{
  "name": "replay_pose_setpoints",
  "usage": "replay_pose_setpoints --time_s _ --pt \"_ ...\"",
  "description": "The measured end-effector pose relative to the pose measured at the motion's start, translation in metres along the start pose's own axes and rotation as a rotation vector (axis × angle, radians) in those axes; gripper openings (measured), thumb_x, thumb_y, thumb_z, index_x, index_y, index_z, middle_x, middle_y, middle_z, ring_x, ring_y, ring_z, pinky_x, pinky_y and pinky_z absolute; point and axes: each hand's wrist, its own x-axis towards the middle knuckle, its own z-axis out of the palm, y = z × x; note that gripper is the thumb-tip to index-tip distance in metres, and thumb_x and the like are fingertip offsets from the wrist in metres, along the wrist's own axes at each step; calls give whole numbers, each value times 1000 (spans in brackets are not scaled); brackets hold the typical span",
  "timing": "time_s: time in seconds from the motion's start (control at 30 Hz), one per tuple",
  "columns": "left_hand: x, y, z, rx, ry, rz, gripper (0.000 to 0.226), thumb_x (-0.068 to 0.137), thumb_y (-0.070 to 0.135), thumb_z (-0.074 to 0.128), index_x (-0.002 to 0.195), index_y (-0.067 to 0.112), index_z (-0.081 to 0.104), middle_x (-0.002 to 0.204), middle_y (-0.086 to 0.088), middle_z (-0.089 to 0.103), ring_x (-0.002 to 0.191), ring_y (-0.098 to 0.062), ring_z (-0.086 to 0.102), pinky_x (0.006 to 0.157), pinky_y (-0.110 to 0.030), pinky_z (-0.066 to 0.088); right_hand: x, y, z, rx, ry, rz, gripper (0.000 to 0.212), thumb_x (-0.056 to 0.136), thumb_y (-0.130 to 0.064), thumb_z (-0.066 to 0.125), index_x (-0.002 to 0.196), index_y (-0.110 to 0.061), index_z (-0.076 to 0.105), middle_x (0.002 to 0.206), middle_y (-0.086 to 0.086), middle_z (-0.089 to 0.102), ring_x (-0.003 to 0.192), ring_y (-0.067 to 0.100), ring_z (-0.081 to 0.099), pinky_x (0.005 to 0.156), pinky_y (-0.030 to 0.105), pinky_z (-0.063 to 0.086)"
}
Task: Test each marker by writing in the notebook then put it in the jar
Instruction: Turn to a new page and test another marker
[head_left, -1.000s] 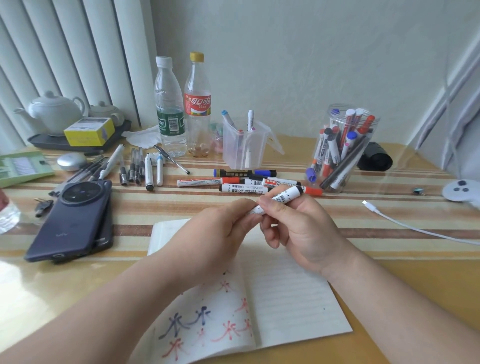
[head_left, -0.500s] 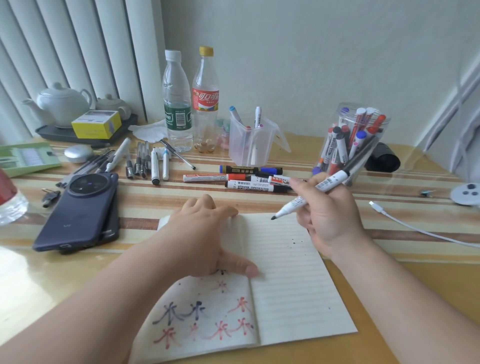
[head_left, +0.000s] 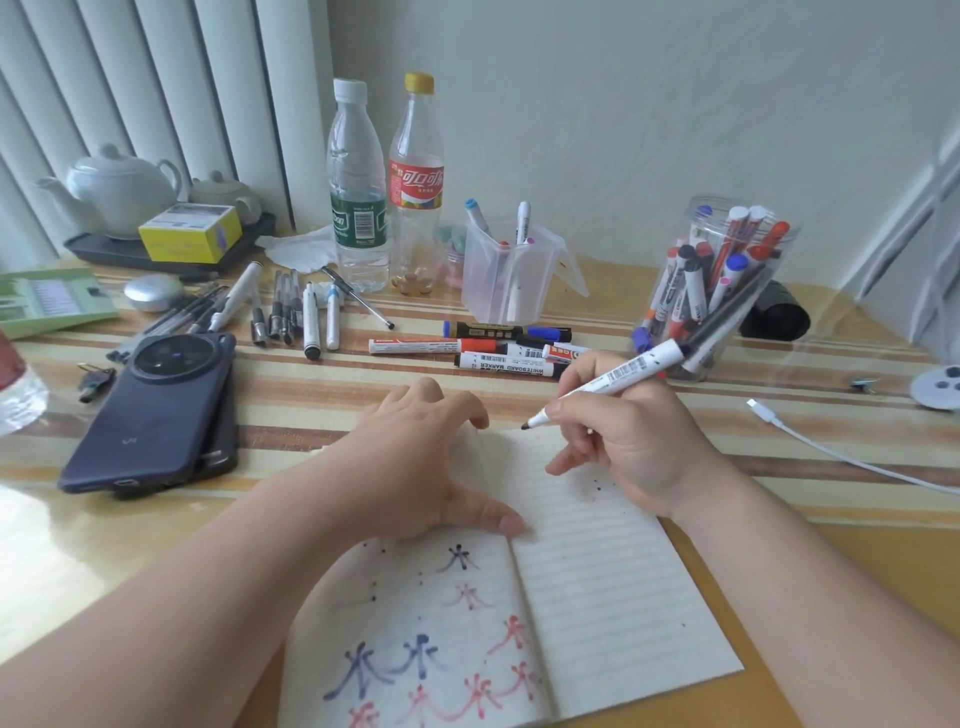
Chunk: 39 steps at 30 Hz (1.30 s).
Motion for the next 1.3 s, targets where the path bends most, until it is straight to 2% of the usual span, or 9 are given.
replay_pose_setpoints --time_s 0.17,0.33,0.5,0.7,1.07,1.3 --pt "-1 1 0 -20 -40 75 91 44 88 71 122 50 43 113 17 38 114 -11 35 93 -30 36 -2 -4 -1 -131 -88 -5 5 77 -8 69 76 -4 65 56 10 46 51 18 47 52 37 55" --pt "1 3 2 37 -31 83 90 43 91 66 121 51 44 110 15 38 114 -13 35 94 -31 33 -4 1 -3 -159 -92 67 14 81 -9 71 69 -8 65 52 9 50 47 21 51 50 37 54" --pt "0 3 1 42 -30 81 90 44 91 65 123 52 45 110 15 37 113 -11 33 93 -30 31 -6 4 -2 -242 -83 60 9 85 2 71 79 -4 66 63 10 57 59 20 58 50 35 54" --pt "-1 3 1 50 -41 75 91 45 92 64 125 55 45 114 14 38 116 -11 32 93 -30 31 -6 4 1 -385 -40 22 8 86 -3 72 79 -3 68 58 7 60 48 26 59 44 32 50" --pt "-2 4 0 62 -53 62 92 46 92 64 128 56 43 118 14 37 119 -11 32 93 -29 31 -8 3 1 -435 -17 42 12 89 -9 72 79 -3 67 59 8 61 43 26 60 42 28 47" --pt "-2 5 -1 59 -54 54 94 45 92 64 129 55 43 118 13 38 119 -12 33 94 -30 31 -7 3 1 -426 -31 87 13 83 -4 71 72 -5 66 55 7 60 46 26 56 42 29 46"
